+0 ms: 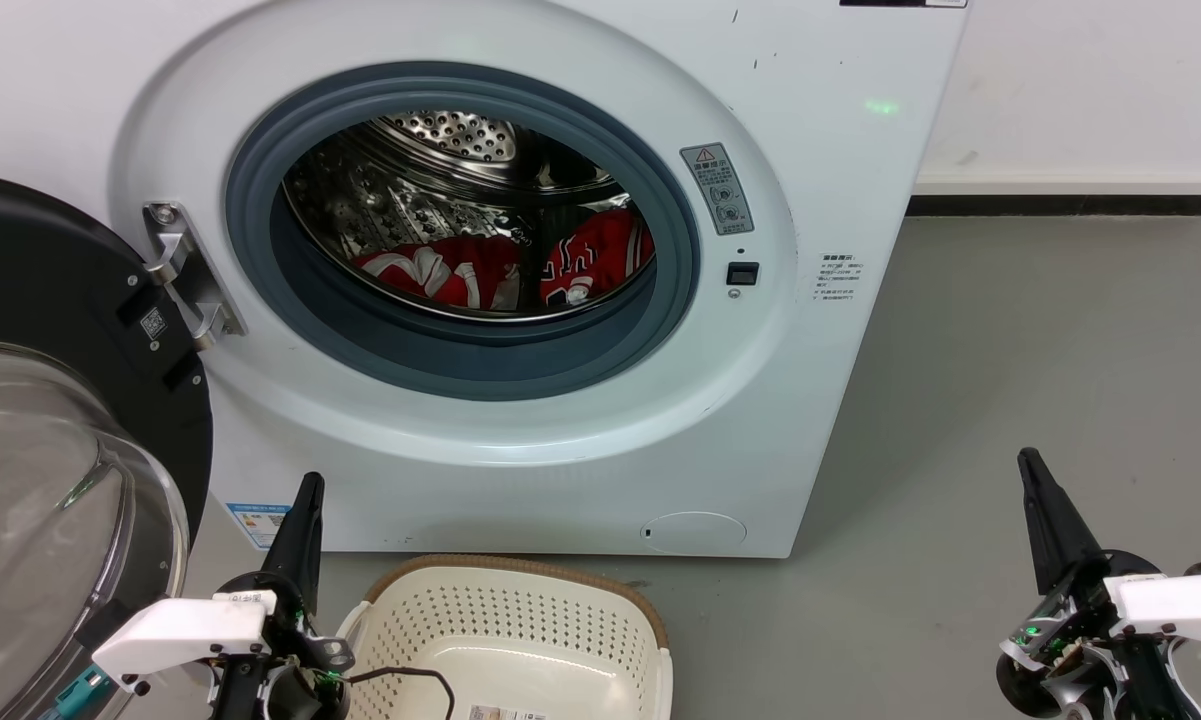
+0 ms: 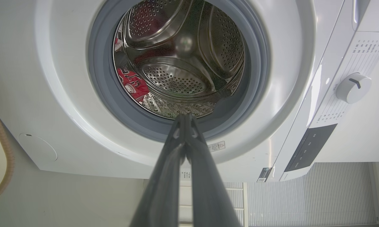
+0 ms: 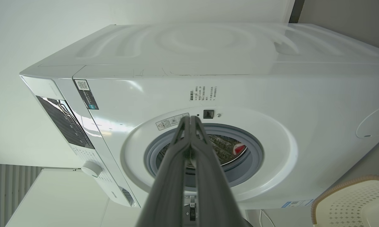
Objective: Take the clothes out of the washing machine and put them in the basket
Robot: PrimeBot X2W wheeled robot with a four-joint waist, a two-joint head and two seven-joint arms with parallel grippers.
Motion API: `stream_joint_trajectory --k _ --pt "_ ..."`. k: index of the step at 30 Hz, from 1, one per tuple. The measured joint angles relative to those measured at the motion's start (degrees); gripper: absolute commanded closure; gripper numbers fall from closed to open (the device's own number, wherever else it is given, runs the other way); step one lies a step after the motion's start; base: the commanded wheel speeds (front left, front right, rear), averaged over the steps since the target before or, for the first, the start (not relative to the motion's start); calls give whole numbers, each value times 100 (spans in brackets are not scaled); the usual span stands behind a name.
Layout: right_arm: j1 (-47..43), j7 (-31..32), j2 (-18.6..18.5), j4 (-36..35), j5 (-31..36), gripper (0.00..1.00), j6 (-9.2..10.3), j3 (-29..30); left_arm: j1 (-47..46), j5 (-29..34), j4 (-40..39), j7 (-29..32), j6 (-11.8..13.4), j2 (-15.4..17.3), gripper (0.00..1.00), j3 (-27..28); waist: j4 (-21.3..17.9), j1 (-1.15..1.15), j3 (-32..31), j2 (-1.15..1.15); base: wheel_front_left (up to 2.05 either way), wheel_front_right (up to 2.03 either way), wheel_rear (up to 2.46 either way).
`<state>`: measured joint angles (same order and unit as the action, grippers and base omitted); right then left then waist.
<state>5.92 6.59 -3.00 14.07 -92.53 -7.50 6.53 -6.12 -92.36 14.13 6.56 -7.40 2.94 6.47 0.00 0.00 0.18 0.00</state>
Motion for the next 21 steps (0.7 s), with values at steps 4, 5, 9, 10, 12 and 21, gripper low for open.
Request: stream_joint_trajectory --k 4,5,9,10,12,21 --pt "-3 0 0 9 0 0 0 0 3 0 11 -1 0 -1 0 -2 0 0 0 0 0 0 0" --pt "-23 0 1 43 -1 0 0 -2 21 1 44 -2 1 -3 0 -9 0 0 0 0 0 0 0" --pt "-220 -29 8 199 -1 0 1 -21 228 7 214 -27 9 -20 0 -32 0 0 1 0 0 0 0" --pt "-246 -55 9 196 0 0 1 -33 252 27 212 -49 10 -21 0 -36 -1 0 1 0 0 0 0" --pt "-248 -109 10 168 21 0 1 -58 252 68 176 -113 9 -22 0 -45 -1 0 3 0 0 0 0" --pt "-279 -360 20 114 493 0 1 -47 293 464 81 -359 9 -22 0 100 -2 1 1 0 0 0 0"
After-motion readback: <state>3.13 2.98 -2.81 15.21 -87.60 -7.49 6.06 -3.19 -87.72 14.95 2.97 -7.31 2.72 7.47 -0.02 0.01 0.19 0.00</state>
